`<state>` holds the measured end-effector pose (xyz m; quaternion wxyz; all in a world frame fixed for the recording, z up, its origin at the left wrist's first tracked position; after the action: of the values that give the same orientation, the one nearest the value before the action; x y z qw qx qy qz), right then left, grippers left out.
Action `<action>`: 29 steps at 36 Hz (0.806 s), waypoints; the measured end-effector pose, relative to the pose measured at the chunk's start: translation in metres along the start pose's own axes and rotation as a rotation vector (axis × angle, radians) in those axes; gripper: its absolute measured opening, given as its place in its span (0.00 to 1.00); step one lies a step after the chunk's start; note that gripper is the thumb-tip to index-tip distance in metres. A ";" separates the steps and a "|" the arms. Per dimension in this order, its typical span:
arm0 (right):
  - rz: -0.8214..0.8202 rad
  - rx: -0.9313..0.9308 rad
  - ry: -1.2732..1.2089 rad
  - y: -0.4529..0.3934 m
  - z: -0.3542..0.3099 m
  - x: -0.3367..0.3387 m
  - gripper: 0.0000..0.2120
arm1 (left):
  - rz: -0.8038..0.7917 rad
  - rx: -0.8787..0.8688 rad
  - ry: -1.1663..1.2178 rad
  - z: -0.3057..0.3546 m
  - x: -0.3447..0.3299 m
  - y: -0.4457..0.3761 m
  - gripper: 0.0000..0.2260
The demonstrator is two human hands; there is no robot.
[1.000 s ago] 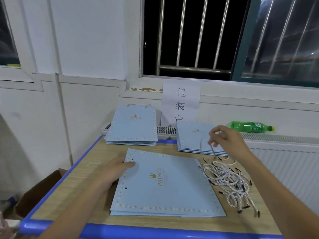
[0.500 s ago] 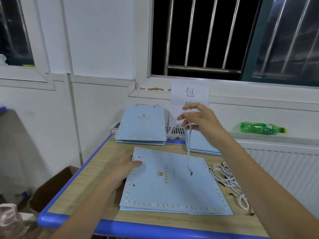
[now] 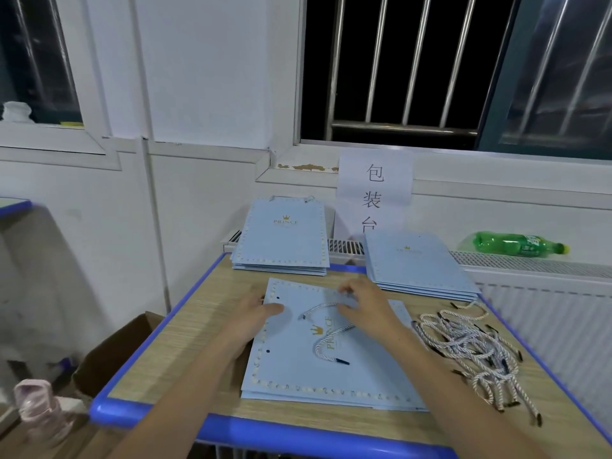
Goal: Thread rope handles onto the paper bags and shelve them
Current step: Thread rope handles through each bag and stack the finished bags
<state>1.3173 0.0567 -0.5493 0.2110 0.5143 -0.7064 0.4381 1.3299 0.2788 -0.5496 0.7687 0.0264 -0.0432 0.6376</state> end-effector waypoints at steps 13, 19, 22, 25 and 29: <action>-0.033 0.261 -0.055 0.011 -0.044 -0.023 0.05 | 0.052 -0.066 -0.052 0.003 -0.003 0.002 0.12; 0.136 0.246 -0.119 0.001 -0.057 -0.035 0.06 | 0.036 -0.085 -0.039 0.004 -0.005 0.006 0.11; 0.160 0.274 -0.097 -0.005 -0.064 -0.042 0.07 | 0.048 -0.097 -0.048 0.005 -0.005 0.007 0.11; 0.152 0.266 -0.068 -0.008 -0.066 -0.047 0.06 | 0.054 -0.110 -0.046 0.005 -0.005 0.007 0.10; 0.168 0.267 -0.056 -0.010 -0.066 -0.049 0.06 | 0.040 -0.127 -0.042 0.006 -0.005 0.008 0.12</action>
<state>1.3344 0.1377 -0.5470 0.0835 0.4890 -0.6879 0.5298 1.3213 0.2746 -0.5447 0.7550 -0.0098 -0.1002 0.6480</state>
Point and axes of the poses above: each hand's wrist, its own y-axis away from the middle knuckle, its own x-axis out of the back of the hand, z = x × y, the point moved 1 cm from there along -y, towards the middle knuckle, and after that the axes turned 7 degrees about z, right-handed, at the moved point
